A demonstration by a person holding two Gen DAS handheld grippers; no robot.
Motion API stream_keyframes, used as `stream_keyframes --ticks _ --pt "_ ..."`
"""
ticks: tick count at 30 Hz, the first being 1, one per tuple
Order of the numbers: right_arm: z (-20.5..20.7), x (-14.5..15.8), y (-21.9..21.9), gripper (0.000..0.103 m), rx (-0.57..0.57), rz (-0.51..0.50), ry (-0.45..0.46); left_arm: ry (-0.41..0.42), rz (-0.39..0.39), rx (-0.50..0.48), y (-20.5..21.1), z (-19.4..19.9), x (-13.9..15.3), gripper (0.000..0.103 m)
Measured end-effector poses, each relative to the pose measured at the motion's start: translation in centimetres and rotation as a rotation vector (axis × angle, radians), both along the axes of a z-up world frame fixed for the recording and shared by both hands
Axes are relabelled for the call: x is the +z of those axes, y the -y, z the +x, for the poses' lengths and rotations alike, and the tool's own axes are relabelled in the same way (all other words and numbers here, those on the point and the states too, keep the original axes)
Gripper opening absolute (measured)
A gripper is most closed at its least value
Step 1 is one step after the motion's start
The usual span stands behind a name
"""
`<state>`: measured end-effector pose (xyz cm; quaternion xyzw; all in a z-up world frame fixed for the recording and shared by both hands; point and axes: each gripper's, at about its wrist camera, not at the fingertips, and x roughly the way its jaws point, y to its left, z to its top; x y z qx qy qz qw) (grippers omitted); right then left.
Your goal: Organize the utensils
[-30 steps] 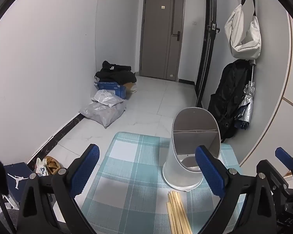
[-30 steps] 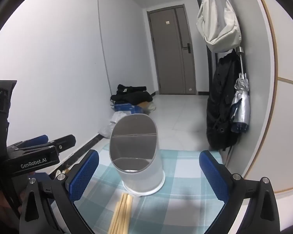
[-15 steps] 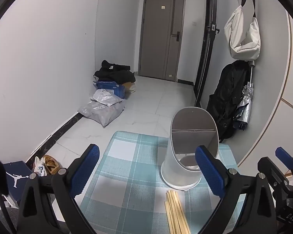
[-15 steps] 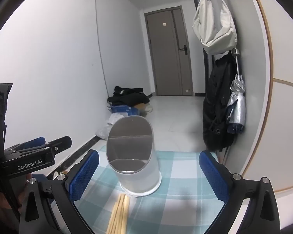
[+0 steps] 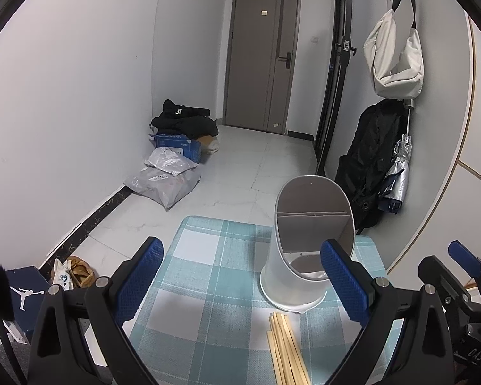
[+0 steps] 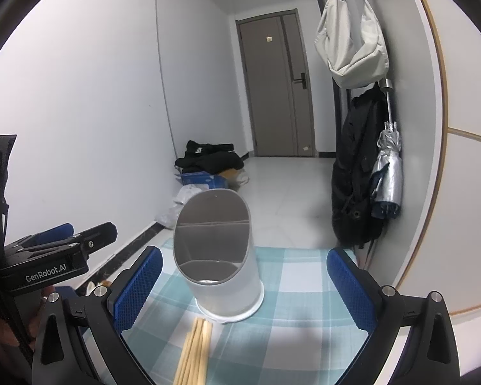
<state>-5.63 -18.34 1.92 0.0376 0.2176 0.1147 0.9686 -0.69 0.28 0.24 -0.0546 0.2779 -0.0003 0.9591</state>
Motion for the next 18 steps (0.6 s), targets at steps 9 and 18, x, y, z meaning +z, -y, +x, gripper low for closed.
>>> stream_keyframes --ticks 9,18 --pt "-0.03 -0.11 -0.05 0.103 0.001 -0.002 -0.004 0.005 0.012 0.001 0.09 -0.02 -0.04 0.097" --pt "-0.02 -0.16 -0.12 0.103 -0.001 -0.005 -0.003 -0.002 0.005 0.013 -0.23 0.08 -0.20 0.097"
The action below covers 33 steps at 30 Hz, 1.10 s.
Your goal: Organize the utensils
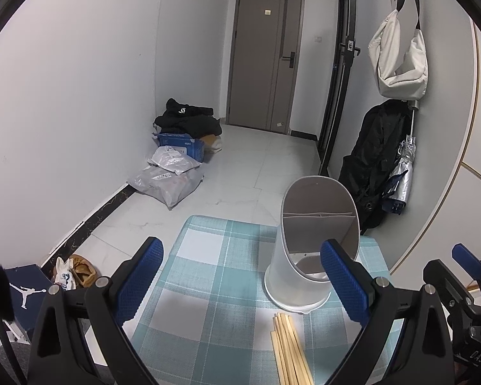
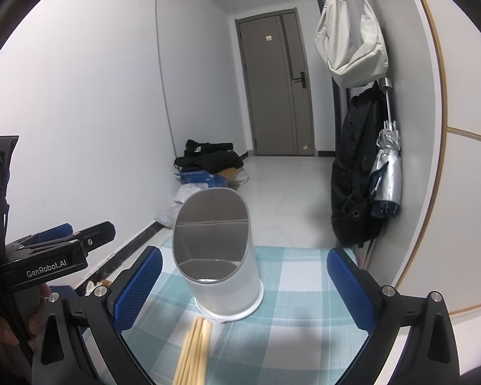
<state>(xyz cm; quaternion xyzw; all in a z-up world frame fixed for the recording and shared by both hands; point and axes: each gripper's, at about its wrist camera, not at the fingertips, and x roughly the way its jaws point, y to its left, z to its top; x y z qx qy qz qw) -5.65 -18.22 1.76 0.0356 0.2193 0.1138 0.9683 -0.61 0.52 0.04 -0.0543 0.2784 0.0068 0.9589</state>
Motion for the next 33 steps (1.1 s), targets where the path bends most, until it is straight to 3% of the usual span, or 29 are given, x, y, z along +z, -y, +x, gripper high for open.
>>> stream_keyframes --ticks 27,33 --pt "0.1 -0.4 -0.3 0.103 0.006 0.001 -0.015 -0.013 -0.004 -0.007 0.0 0.0 -0.3 0.097" --pt "1.1 -1.1 -0.7 0.103 0.004 -0.004 -0.068 -0.026 0.003 -0.012 -0.3 0.2 -0.6 0.097"
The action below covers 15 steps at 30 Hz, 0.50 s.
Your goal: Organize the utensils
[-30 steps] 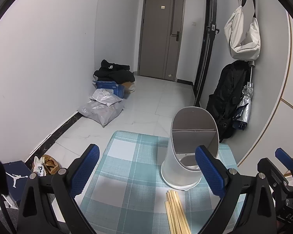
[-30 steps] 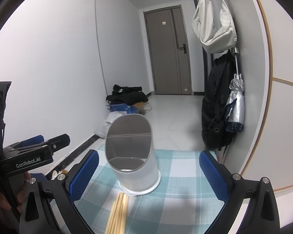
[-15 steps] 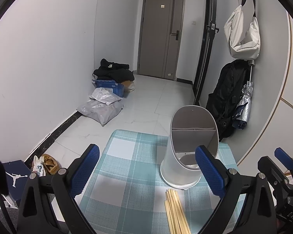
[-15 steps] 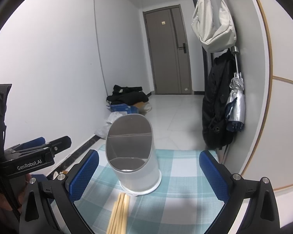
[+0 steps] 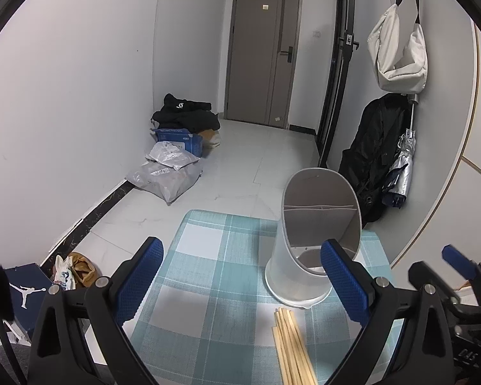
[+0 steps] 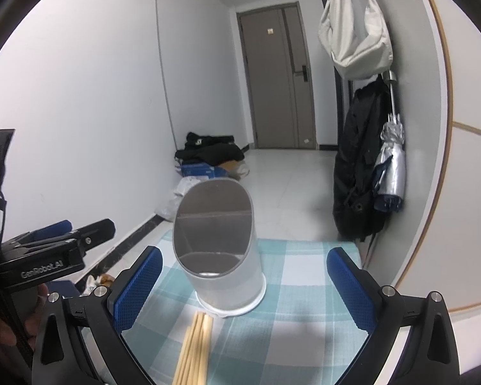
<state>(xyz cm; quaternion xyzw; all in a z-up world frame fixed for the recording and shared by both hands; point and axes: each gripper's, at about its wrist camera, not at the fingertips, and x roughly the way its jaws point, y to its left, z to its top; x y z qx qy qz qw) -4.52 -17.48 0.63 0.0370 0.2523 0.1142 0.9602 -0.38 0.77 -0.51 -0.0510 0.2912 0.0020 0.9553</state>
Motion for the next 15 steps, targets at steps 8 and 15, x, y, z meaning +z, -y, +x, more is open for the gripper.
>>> stream_keyframes --ticks 8,15 --pt "3.7 -4.5 -0.9 0.102 0.024 -0.007 -0.250 -0.074 -0.032 0.031 -2.3 1.4 -1.1 0.097" --pt "5.4 -9.7 -3.2 0.076 0.102 -0.156 -0.438 -0.204 -0.046 0.045 -3.7 2.7 -3.5 0.097"
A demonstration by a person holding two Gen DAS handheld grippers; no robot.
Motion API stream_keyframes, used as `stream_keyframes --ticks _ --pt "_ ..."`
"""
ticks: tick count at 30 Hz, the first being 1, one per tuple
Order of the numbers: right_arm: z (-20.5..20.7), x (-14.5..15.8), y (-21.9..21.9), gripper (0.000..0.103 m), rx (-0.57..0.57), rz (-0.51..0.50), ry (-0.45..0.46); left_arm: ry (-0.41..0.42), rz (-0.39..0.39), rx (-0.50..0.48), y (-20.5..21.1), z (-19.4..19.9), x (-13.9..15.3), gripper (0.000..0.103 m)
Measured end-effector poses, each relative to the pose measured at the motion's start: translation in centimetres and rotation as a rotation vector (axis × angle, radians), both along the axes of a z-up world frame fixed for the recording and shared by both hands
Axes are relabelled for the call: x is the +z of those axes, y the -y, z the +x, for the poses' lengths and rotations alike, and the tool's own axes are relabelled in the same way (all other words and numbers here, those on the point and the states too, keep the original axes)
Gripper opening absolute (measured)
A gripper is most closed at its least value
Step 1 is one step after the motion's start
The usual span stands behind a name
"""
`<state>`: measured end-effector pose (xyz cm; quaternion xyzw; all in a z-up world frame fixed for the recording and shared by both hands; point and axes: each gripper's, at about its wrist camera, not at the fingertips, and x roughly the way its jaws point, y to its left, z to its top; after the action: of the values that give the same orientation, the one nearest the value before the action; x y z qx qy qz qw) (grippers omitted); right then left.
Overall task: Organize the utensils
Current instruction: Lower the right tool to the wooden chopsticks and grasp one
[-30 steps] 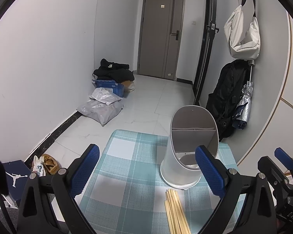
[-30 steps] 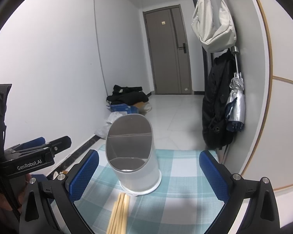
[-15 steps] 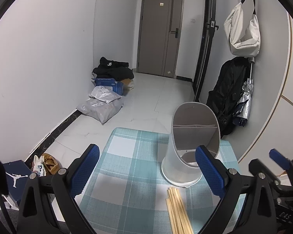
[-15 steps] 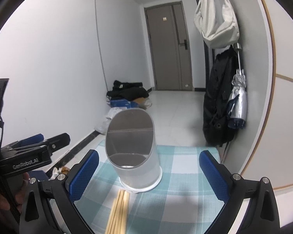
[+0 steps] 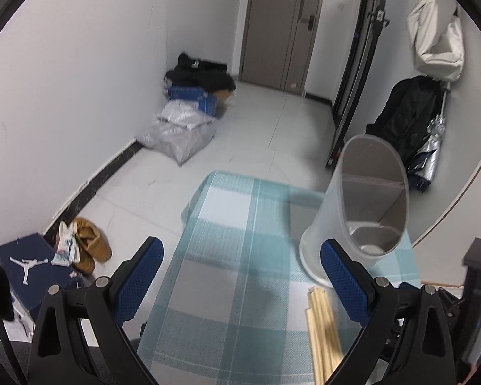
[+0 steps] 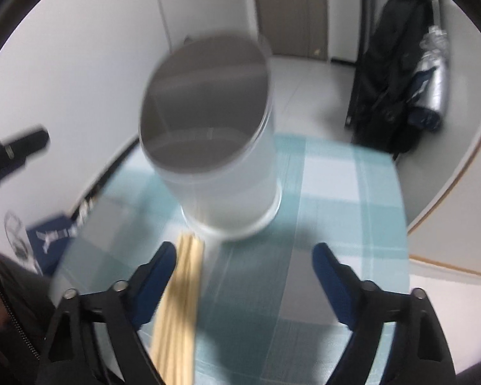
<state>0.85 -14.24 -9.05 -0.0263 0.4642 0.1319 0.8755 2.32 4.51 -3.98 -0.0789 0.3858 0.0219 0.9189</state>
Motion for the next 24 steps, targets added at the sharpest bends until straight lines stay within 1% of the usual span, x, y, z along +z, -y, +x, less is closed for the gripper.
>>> stream_keyframes --ticks 5,6,8,10,11,13,16,18,19,20,21,24 --pt "0.4 -2.6 -1.4 0.069 0.064 -0.064 -0.083 -0.051 -0.021 0.002 -0.7 0.3 -0.7 0.097" --pt "0.5 -3.0 -1.6 0.065 0.068 -0.076 -0.094 -0.057 -0.022 0.002 -0.8 0.4 -0.7 0.097" --pt "0.7 -3.5 -2.0 0.059 0.075 -0.080 -0.113 -0.074 -0.027 0.001 -0.8 0.5 -1.0 0.097" --pt "0.8 -3.7 -2.3 0.058 0.082 -0.078 -0.129 -0.090 -0.016 0.009 -0.9 0.6 -1.1 0.097" --pt "0.9 -3.8 -2.5 0.055 0.088 -0.070 -0.136 -0.094 -0.014 0.009 -1.0 0.6 -1.2 0.097" --pt "0.8 -3.7 -3.0 0.054 0.103 -0.066 -0.143 -0.105 -0.024 0.005 -1.2 0.7 -1.3 0.097" --pt "0.9 -4.4 -3.7 0.054 0.113 -0.116 -0.144 -0.122 -0.033 0.005 -1.5 0.8 -1.5 0.097" --pt "0.8 -4.4 -3.9 0.052 0.110 -0.127 -0.133 -0.130 -0.041 0.001 -1.5 0.9 -1.5 0.097" --pt "0.8 -4.3 -4.0 0.049 0.107 -0.131 -0.131 -0.129 -0.043 0.001 -1.7 0.9 -1.5 0.097" --pt "0.9 -4.4 -4.1 0.041 0.100 -0.144 -0.135 -0.128 -0.044 0.001 -1.7 0.9 -1.5 0.097" --pt "1.1 -4.5 -4.1 0.037 0.098 -0.138 -0.145 -0.129 -0.045 0.000 -1.7 0.9 -1.5 0.097" --pt "1.3 -4.5 -4.0 0.036 0.085 -0.130 -0.157 -0.138 -0.055 -0.002 -1.6 1.2 -1.7 0.097"
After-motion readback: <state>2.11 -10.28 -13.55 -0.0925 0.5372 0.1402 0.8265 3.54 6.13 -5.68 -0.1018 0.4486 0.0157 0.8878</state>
